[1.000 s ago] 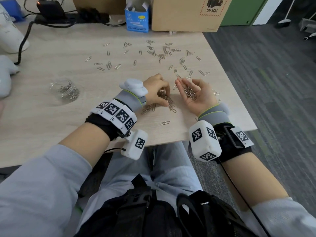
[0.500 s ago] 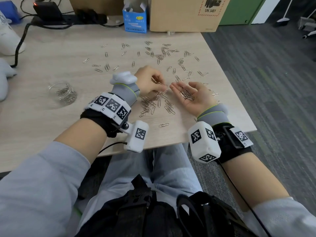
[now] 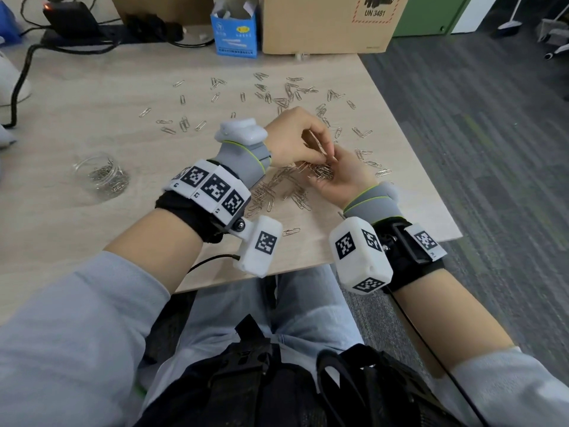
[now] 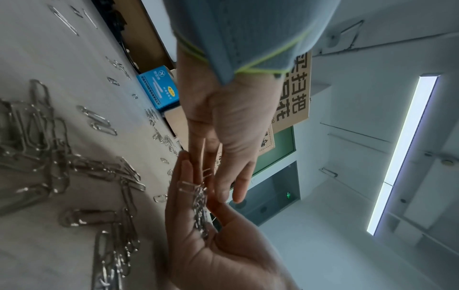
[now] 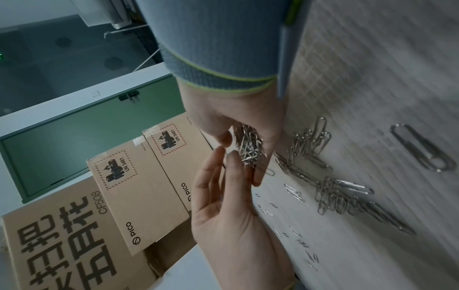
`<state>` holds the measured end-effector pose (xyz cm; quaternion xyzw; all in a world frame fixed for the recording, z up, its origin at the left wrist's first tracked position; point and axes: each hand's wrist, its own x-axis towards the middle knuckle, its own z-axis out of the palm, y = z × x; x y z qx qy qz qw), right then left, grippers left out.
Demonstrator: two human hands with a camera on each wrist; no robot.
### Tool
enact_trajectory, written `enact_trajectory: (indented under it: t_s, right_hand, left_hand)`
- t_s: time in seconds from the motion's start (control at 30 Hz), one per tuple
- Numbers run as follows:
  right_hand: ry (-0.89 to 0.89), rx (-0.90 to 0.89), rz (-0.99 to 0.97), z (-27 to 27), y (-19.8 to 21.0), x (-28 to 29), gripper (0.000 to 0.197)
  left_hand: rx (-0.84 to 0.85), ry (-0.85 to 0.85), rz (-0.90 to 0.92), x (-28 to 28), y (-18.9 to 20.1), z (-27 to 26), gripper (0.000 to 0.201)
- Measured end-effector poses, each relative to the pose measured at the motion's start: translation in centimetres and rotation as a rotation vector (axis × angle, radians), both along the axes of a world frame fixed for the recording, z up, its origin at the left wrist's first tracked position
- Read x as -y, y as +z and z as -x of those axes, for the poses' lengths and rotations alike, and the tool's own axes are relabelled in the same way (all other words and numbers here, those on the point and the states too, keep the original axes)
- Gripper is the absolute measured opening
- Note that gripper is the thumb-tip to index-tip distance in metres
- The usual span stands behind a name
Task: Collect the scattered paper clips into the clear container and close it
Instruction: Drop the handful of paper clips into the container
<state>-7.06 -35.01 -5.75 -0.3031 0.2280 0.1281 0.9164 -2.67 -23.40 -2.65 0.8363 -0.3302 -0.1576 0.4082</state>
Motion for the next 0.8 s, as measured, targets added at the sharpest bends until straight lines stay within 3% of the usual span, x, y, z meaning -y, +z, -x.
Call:
enact_trajectory:
  t_s: [0.13,0.27,0.33,0.47,0.6,0.8]
  right_hand:
    - [-0.057,-0.033,-0.121,-0.1,-0.5,0.3,0.034]
    - [-0.103,-0.024,-0.144,-0.1,-0.7,1.0,0.034]
    - [-0.101,-0.014,-0.139,0.1,-0.7,1.2,0.033]
    - [-0.079,0.01,-0.073,0.4,-0.7,1.2,0.03]
    - [-0.093,0.01,-0.021,0.8,-0.8,1.3,0.029]
    - [-0.13,-0.001,-0.093,1.6,-0.3,0.8,0.032]
  left_hand:
    - [0.005,0.171,0.138,-0.3,0.2,-0.2,0.025]
    - [0.107,0.309,0.024,-1.3,-0.5,-0.9,0.029]
    - [0.055,0.264,-0.126,-1.9,-1.1,-0.6,0.022]
    - [0.082,0.098,-0.426,-1.8,-2.5,0.6,0.057]
    - [0.22,0.093,-0.492,-1.6,-3.4,1.3,0.067]
    - [0.165,0.051,-0.379,-3.4,-3.8,0.8,0.027]
